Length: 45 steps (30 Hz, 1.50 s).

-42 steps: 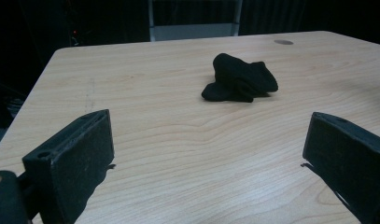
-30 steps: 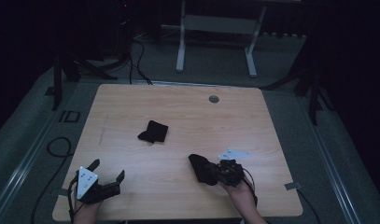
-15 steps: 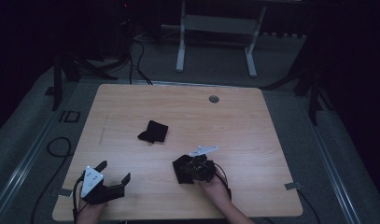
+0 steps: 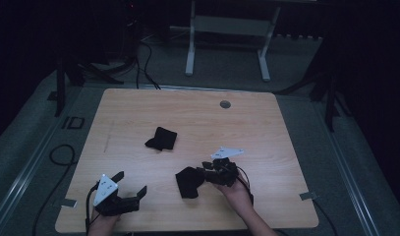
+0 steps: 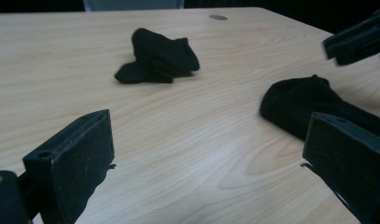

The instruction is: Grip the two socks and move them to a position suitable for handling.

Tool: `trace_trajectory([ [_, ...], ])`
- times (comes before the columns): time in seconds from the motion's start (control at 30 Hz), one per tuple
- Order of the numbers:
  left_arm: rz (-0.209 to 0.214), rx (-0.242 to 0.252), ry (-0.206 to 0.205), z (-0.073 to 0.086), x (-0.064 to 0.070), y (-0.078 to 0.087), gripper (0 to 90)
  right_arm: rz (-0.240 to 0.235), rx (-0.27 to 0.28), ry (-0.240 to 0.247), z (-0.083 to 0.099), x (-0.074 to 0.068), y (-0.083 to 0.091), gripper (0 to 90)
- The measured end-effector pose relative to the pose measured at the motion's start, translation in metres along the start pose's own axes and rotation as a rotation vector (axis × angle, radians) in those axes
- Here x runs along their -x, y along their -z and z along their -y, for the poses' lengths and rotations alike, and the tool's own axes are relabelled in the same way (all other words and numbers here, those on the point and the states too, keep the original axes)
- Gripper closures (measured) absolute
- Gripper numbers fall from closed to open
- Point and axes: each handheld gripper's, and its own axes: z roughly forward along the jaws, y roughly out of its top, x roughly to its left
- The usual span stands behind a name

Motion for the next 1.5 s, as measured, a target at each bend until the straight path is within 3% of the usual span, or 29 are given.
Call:
trace_trajectory([
  [0.07, 0.030, -0.007, 0.010, -0.002, 0.004, -0.002, 4.5, -0.001, -0.019, -0.022, 0.005, 0.008, -0.004, 54.5],
  [0.23, 0.069, -0.033, -0.016, -0.007, 0.020, -0.011, 6.3, -0.012, -0.051, -0.053, 0.012, 0.019, -0.016, 50.8],
  [0.27, 0.113, -0.047, -0.027, -0.009, 0.030, -0.017, 6.3, -0.019, -0.059, -0.051, 0.012, 0.020, -0.019, 50.7],
  [0.3, 0.141, -0.053, -0.029, -0.011, 0.035, -0.021, 13.1, -0.029, -0.080, -0.044, 0.013, 0.019, -0.025, 52.3],
  [0.33, 0.179, -0.061, -0.040, -0.012, 0.040, -0.025, 14.7, -0.034, -0.092, -0.033, 0.013, 0.019, -0.029, 55.2],
  [0.37, 0.201, -0.072, -0.055, -0.014, 0.046, -0.029, 14.8, -0.032, -0.108, -0.021, 0.013, 0.018, -0.032, 65.4],
  [0.4, 0.204, -0.084, -0.081, -0.017, 0.052, -0.033, 15.6, -0.020, -0.118, 0.000, 0.014, 0.017, -0.033, 78.7],
  [0.43, 0.204, -0.084, -0.081, -0.017, 0.052, -0.033, 20.4, -0.020, -0.118, 0.000, 0.014, 0.017, -0.033, 78.7],
  [0.47, 0.209, -0.075, -0.128, -0.021, 0.061, -0.037, 20.4, -0.006, -0.125, 0.017, 0.015, 0.015, -0.034, 84.9],
  [0.5, 0.231, -0.084, -0.151, -0.026, 0.068, -0.043, 32.2, 0.007, -0.134, 0.043, 0.014, 0.012, -0.033, 86.9],
  [0.53, 0.254, -0.085, -0.162, -0.029, 0.073, -0.046, 34.3, 0.013, -0.136, 0.048, 0.014, 0.010, -0.032, 86.9],
  [0.6, 0.283, -0.076, -0.187, -0.035, 0.082, -0.053, 48.5, 0.010, -0.127, 0.052, 0.013, 0.009, -0.028, 87.0],
  [0.7, 0.338, -0.073, -0.184, -0.043, 0.092, -0.067, 71.7, 0.014, -0.121, 0.053, 0.012, 0.007, -0.023, 86.9],
  [0.77, 0.354, -0.095, -0.189, -0.046, 0.098, -0.078, 83.5, 0.008, -0.118, 0.044, 0.012, 0.007, -0.021, 86.9],
  [0.83, 0.360, -0.103, -0.184, -0.046, 0.100, -0.084, 89.8, 0.010, -0.118, 0.044, 0.012, 0.007, -0.019, 86.9],
  [0.87, 0.360, -0.103, -0.184, -0.046, 0.100, -0.084, 89.8, 0.008, -0.120, 0.044, 0.013, 0.007, -0.019, 86.9],
  [0.9, 0.363, -0.159, -0.180, -0.046, 0.105, -0.098, 89.8, 0.008, -0.120, 0.044, 0.013, 0.007, -0.019, 86.9],
  [1.03, 0.305, -0.269, -0.266, -0.039, 0.111, -0.110, 90.0, 0.013, -0.131, 0.045, 0.017, 0.008, -0.016, 86.9],
  [1.1, 0.256, -0.297, -0.299, -0.035, 0.109, -0.109, 90.0, 0.011, -0.130, 0.047, 0.018, 0.009, -0.015, 86.9],
  [1.23, 0.215, -0.302, -0.243, -0.033, 0.093, -0.102, 90.0, 0.010, -0.124, 0.026, 0.021, 0.013, -0.010, 86.8],
  [1.3, 0.242, -0.271, -0.209, -0.036, 0.089, -0.097, 90.0, 0.017, -0.123, 0.028, 0.022, 0.013, -0.009, 86.8],
  [1.33, 0.294, -0.228, -0.176, -0.039, 0.089, -0.094, 90.0, 0.017, -0.123, 0.028, 0.022, 0.013, -0.009, 86.8],
  [1.37, 0.325, -0.198, -0.169, -0.043, 0.092, -0.093, 90.0, 0.015, -0.126, 0.027, 0.022, 0.013, -0.009, 86.8],
  [1.43, 0.389, -0.192, -0.158, -0.050, 0.102, -0.096, 90.0, 0.015, -0.128, 0.022, 0.022, 0.012, -0.010, 86.8],
  [1.5, 0.387, -0.222, -0.212, -0.053, 0.117, -0.104, 90.0, 0.017, -0.121, 0.025, 0.022, 0.011, -0.010, 86.9],
])
